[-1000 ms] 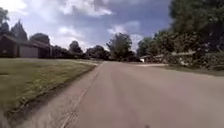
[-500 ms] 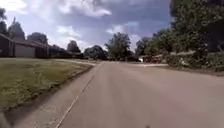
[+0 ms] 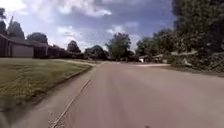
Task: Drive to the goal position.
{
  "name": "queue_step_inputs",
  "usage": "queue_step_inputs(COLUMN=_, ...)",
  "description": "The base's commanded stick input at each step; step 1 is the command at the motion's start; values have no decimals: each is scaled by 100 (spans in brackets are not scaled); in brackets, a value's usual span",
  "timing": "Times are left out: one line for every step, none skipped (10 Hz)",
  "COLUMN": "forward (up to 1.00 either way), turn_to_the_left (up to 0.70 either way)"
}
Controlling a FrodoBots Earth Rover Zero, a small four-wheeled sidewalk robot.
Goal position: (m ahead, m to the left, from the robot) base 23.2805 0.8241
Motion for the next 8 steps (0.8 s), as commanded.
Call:
queue_step_inputs(forward=100, turn_to_the_left=0)
queue_step_inputs(forward=100, turn_to_the_left=0)
queue_step_inputs(forward=100, turn_to_the_left=0)
queue_step_inputs(forward=100, turn_to_the_left=0)
queue_step_inputs(forward=100, turn_to_the_left=0)
queue_step_inputs(forward=100, turn_to_the_left=0)
queue_step_inputs(forward=100, turn_to_the_left=0)
queue_step_inputs(forward=100, turn_to_the_left=0)
